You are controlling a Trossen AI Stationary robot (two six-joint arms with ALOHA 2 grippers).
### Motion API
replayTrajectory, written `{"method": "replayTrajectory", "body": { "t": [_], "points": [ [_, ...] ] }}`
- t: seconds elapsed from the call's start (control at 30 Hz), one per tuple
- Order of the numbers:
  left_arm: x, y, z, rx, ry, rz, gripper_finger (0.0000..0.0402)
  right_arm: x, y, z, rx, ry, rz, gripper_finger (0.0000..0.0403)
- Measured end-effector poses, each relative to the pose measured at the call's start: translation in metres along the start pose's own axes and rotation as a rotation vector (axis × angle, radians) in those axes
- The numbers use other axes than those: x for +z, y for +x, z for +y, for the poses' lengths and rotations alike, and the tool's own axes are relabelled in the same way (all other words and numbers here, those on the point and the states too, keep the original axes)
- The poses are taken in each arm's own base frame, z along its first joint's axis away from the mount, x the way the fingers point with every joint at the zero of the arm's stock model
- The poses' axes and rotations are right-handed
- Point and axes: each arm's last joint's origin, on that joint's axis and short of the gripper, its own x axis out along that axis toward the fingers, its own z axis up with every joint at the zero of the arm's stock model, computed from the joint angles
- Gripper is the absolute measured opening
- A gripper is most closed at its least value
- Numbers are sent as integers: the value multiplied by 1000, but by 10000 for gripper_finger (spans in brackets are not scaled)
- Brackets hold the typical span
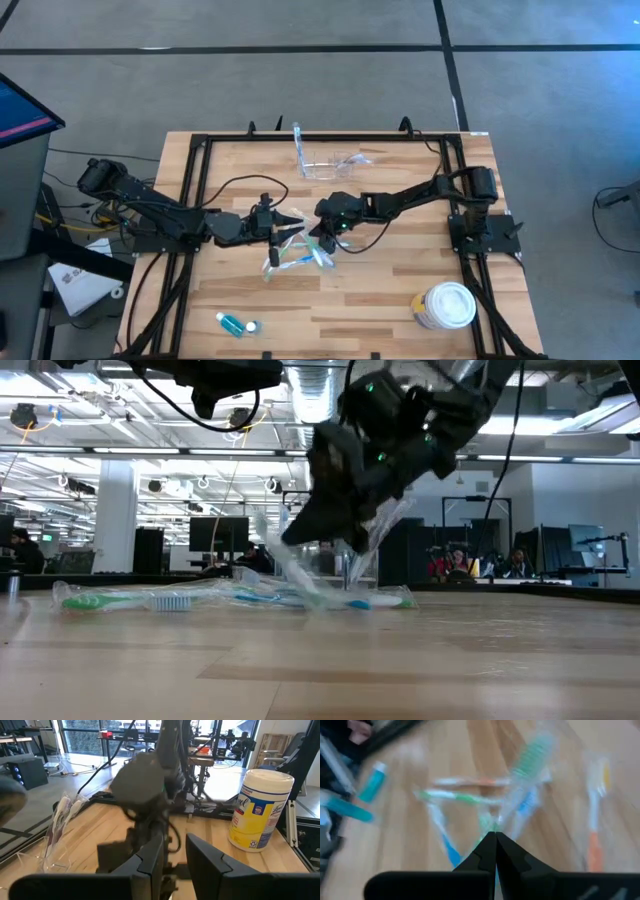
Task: Pick & Place toothbrushing station
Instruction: Put the green toothbrush into the transparent organizer
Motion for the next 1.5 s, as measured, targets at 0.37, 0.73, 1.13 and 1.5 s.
{"method": "replayTrajectory", "body": {
  "t": [0.37,0.73,1.13,1.5],
  "points": [
    [0,0,0,0,-2,-3,76,22,-39,28,3,-109,-76,0],
    [0,0,0,0,-3,-4,76,31,-74,40,-110,-154,-111,0],
    [1,0,0,-1,-4,-5,76,47,-110,55,-126,-199,-232,0],
    [2,2,3,13,-68,-20,76,51,-120,81,-34,-298,-343,0]
  ]
}}
